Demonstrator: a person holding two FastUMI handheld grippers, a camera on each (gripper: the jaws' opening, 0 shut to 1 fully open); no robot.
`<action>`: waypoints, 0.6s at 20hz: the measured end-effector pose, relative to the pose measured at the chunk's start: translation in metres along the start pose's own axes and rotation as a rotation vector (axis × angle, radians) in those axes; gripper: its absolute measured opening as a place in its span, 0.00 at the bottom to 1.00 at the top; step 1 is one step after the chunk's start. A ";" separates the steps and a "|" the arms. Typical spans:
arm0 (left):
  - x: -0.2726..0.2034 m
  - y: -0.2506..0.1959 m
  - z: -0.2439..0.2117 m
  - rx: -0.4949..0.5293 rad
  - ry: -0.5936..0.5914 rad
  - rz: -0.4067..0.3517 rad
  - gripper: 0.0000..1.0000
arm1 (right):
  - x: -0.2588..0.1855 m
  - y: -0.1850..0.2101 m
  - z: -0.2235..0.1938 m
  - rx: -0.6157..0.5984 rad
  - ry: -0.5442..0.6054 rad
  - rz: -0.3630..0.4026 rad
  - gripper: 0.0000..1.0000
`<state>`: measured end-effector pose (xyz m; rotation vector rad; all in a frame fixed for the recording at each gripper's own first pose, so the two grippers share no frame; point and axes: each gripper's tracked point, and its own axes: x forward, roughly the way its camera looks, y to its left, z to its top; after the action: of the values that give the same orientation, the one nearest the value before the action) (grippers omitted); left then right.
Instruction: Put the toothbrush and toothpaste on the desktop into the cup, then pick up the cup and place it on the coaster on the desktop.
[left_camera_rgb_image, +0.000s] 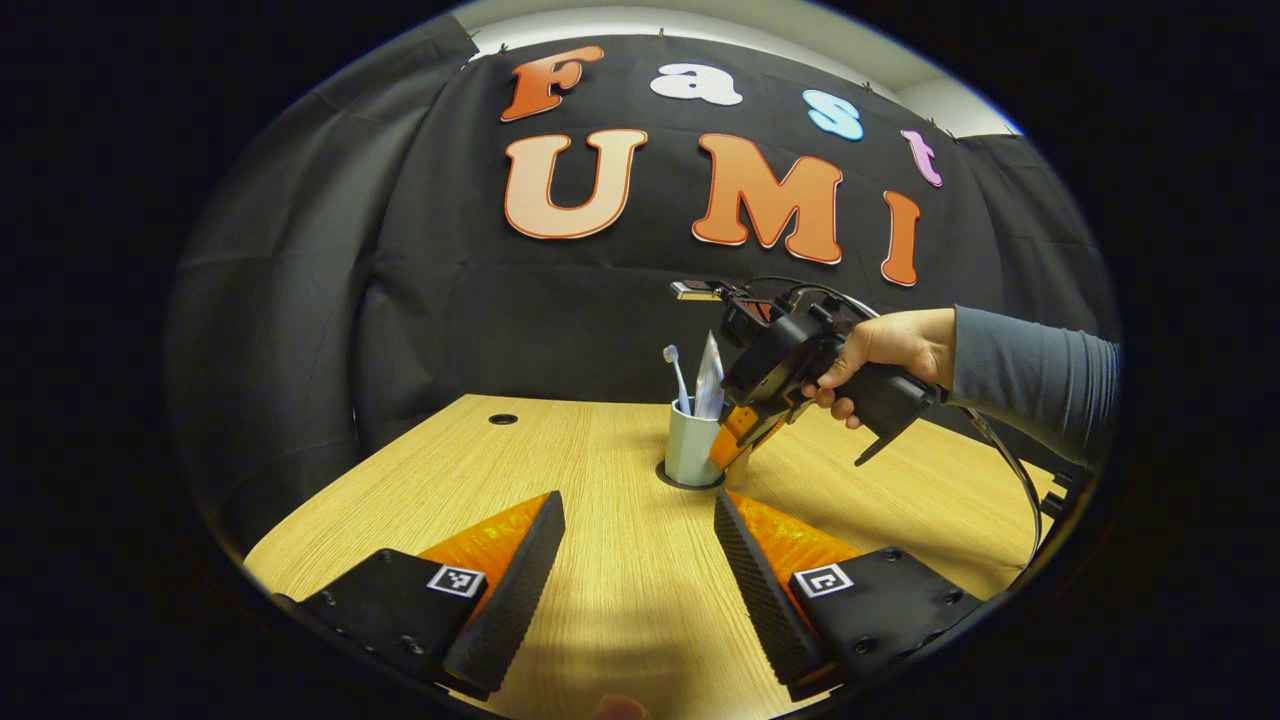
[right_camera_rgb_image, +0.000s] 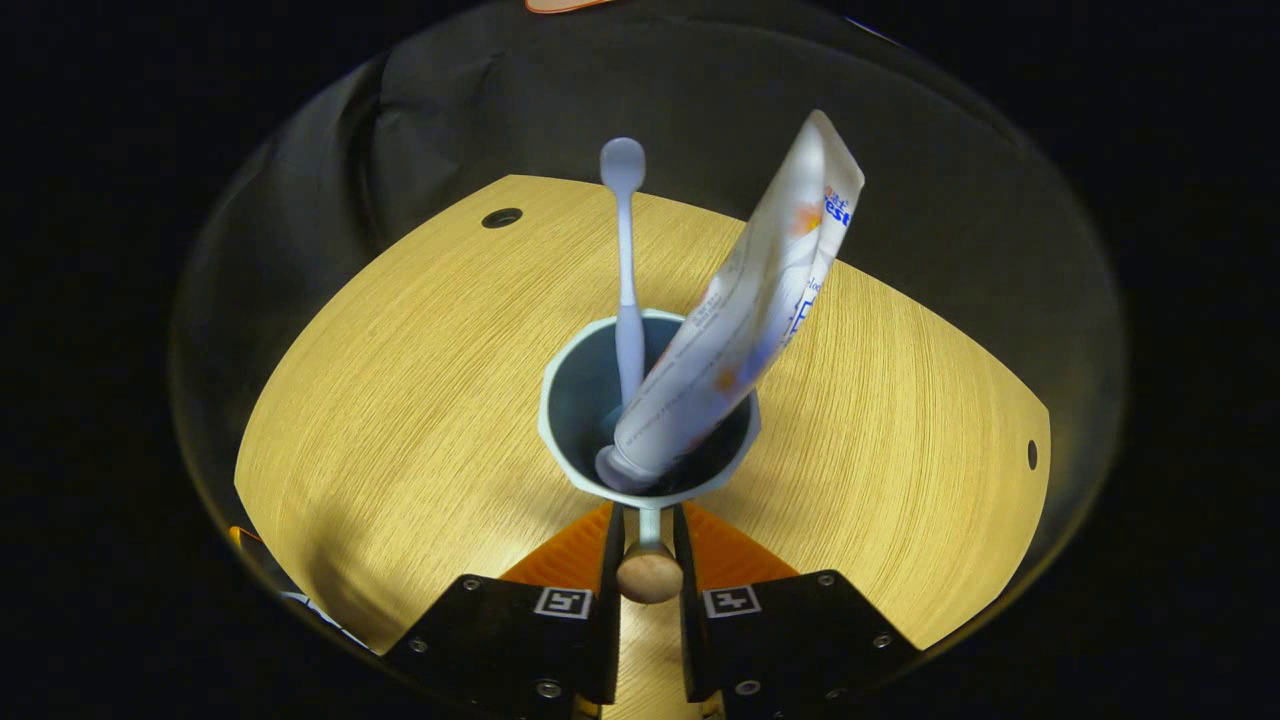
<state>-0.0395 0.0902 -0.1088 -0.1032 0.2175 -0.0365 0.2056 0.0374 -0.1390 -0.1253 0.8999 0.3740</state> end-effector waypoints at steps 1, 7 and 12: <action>0.001 -0.002 -0.001 0.000 0.002 0.000 0.96 | 0.002 -0.003 0.001 0.000 -0.014 0.000 0.29; 0.003 -0.012 0.006 0.011 -0.009 -0.002 0.96 | 0.009 -0.011 -0.011 0.039 -0.026 0.060 0.61; 0.007 -0.022 0.013 0.014 -0.015 -0.003 0.96 | -0.008 -0.021 -0.016 0.107 -0.074 0.095 0.72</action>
<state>-0.0301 0.0695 -0.0959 -0.0902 0.2022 -0.0403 0.1964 0.0116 -0.1437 0.0300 0.8529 0.4155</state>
